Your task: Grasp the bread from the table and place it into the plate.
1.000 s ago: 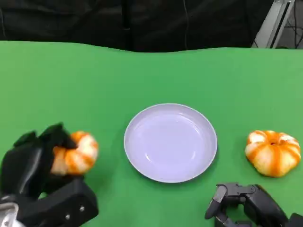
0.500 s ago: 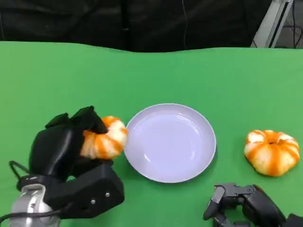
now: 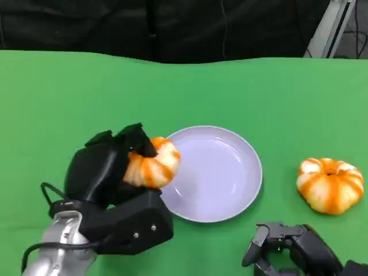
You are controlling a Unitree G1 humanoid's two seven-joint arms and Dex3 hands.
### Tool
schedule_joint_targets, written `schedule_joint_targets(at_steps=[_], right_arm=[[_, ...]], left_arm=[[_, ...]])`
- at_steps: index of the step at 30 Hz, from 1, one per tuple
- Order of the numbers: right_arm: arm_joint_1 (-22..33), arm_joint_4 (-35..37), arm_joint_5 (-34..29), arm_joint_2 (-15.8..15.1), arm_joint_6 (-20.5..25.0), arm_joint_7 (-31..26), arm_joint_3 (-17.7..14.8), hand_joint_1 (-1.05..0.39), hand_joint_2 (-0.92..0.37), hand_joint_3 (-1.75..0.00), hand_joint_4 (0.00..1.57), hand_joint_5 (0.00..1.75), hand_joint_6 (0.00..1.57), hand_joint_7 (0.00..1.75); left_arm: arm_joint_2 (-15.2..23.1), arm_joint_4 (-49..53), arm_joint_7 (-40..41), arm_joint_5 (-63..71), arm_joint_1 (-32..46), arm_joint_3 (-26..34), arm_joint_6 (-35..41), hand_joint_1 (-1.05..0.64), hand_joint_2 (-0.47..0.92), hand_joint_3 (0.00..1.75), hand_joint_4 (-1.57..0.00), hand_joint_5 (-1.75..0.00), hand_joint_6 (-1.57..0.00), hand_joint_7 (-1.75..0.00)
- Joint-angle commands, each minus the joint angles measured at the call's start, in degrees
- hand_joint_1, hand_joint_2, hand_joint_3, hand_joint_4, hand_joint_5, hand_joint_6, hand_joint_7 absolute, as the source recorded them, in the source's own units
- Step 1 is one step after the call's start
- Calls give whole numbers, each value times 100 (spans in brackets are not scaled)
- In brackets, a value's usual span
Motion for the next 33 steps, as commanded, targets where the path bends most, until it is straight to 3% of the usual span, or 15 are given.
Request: schedule_joint_targets(at_steps=[1,3,6,12,20,29,33], right_arm=[[45,-41,-45,-43,-25,-76,-4,-12,-67,-87,80,147,84,116],[43,-35,-76,-51,-36,-119,8,-12,-67,-87,80,147,84,116],[48,-48,-81,-56,-10,-142,22,-13,-67,-87,81,147,84,115],[46,-54,-97,-63,4,-164,20,-13,-67,-87,81,146,85,115],[68,-87,-110,-53,41,-188,38,-13,-67,-87,82,146,86,114],[90,-87,-98,-27,10,-171,63,-13,-67,-88,81,146,86,112],[77,-69,-130,-31,-37,-195,67,-13,-67,-87,80,146,86,111]], left_arm=[[-52,249,16,99,-259,-148,-40,-8,79,0,-57,-175,-51,-162],[-90,354,-35,121,-365,-228,-23,-9,79,0,-56,-171,-54,-154],[-156,573,-3,141,-531,-334,-83,-9,79,0,-61,-152,-66,-127],[-283,984,-33,61,-829,-426,-223,-7,79,0,-61,-149,-72,-113],[-391,1805,12,22,-1344,-537,-523,-7,82,0,-55,-162,-67,-125],[-659,2963,-10,10,-2105,-736,-690,-8,81,0,-59,-164,-65,-135],[-747,3301,5,-19,-2303,-799,-814,-6,79,0,-61,-161,-66,-130]])
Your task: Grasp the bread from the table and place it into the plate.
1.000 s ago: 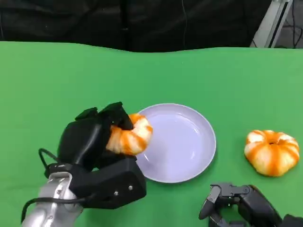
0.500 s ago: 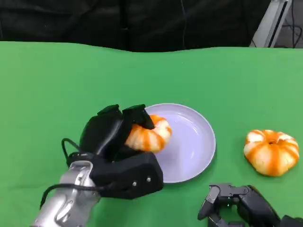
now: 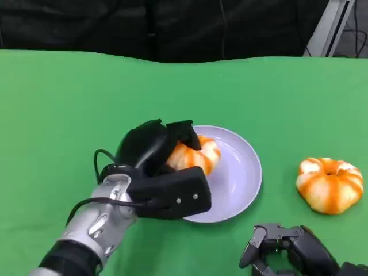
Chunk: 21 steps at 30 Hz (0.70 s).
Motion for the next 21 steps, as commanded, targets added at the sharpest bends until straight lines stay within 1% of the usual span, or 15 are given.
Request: schedule_joint_targets(at_steps=[1,4,7,10,14,17,18,19,21], right_arm=[[27,-8,-27,-52,-64,-28,-4,-13,-67,-88,80,145,86,111],[34,-28,-40,-56,-41,-40,-3,-14,-66,-88,80,146,86,111],[42,-42,-78,-54,-47,-71,2,-12,-67,-88,81,146,86,110],[46,-52,-158,-59,-58,-130,7,-12,-68,-88,80,145,86,109],[49,-55,-167,-44,-48,-161,25,-13,-68,-87,81,145,86,109],[39,-37,-186,-49,-72,-192,35,-13,-68,-87,81,145,86,108],[38,-36,-192,-50,-77,-201,37,-13,-69,-86,81,144,86,108],[42,-44,-194,-49,-67,-209,39,-13,-69,-86,81,144,87,108],[52,-67,-200,-49,-52,-223,45,-13,-69,-86,81,144,87,108]], left_arm=[[-62,373,22,-62,-304,-37,-138,-6,79,0,-62,-159,-67,-128],[-143,531,-11,-96,-404,-60,-150,-8,79,0,-64,-155,-69,-125],[-207,662,-57,-137,-490,-90,-213,-4,78,0,-62,-163,-66,-134],[-282,778,-111,-133,-584,-136,-150,-3,77,0,-61,-168,-64,-139],[-358,856,-266,-178,-664,-150,-39,-3,77,0,-62,-166,-63,-140],[-373,901,-445,-224,-715,-139,4,-6,76,0,-61,-164,-61,-141],[-376,906,-485,-227,-727,-138,24,-10,75,0,-64,-150,-67,-124],[-367,904,-528,-210,-741,-157,40,-13,75,0,-66,-139,-71,-111],[-354,856,-670,-236,-744,-162,84,-23,77,0,-74,-99,-93,-51]])
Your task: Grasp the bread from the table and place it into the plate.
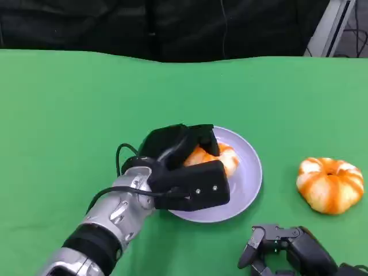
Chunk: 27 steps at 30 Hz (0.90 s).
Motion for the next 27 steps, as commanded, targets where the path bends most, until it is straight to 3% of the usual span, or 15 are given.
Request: schedule_joint_targets(at_steps=[1,3,6,9,13,21,27], right_arm=[[57,-78,-66,-53,-41,-71,20,-13,-69,-86,81,144,87,108],[63,-94,-86,-56,-49,-92,26,-13,-69,-87,81,144,87,108],[52,-80,-59,-49,-53,-69,23,-13,-68,-87,81,144,87,108],[46,-75,-67,-53,-70,-75,23,-14,-68,-88,80,145,86,108],[60,-109,-52,-49,-45,-64,25,-12,-67,-89,80,145,86,109],[57,-106,-12,-40,-24,-34,17,-13,-66,-90,80,147,87,108],[29,-44,4,-45,-59,-3,2,-13,-66,-89,79,148,87,109]], left_arm=[[67,-45,-340,-118,-139,14,111,-29,79,0,-80,-74,-98,-31],[91,-86,-493,-172,-129,22,129,-38,82,0,-91,-28,-98,-7],[191,-13,-568,-149,-133,-36,-11,-54,90,4,-83,-5,-79,-1],[265,-40,-744,-163,-141,-78,-11,-66,92,15,-76,-1,-67,0],[327,-222,-1361,-470,-127,70,62,-89,92,57,-49,0,-33,0],[455,-467,-1650,-676,-16,179,-26,-99,92,83,-35,0,-14,0],[453,-593,-1861,-1066,90,368,-30,-102,92,88,-30,0,-6,0]])
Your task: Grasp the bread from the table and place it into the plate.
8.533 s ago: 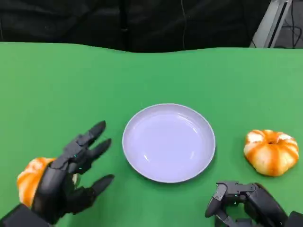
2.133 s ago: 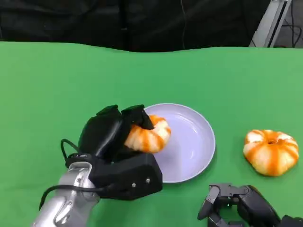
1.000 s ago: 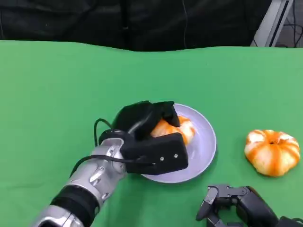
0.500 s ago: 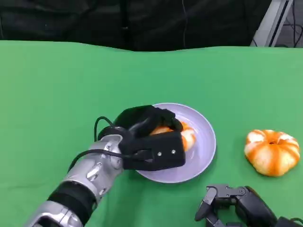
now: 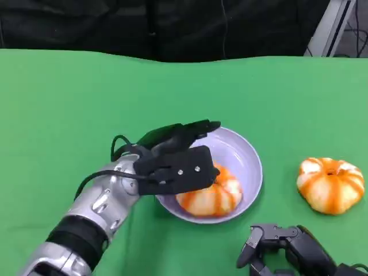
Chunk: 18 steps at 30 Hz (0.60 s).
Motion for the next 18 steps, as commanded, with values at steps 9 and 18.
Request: schedule_joint_targets(at_steps=[9,18], right_arm=[[32,40,18,-49,-57,-41,-24,-12,-67,-88,80,146,86,111],[51,31,39,-36,-69,-27,-19,-10,-68,-86,80,145,86,111]], left_arm=[[230,-584,-263,-316,308,277,36,-105,92,92,-20,0,-1,0],[66,-1270,53,-1192,1065,1083,-398,-96,92,82,-25,-1,-9,-2]])
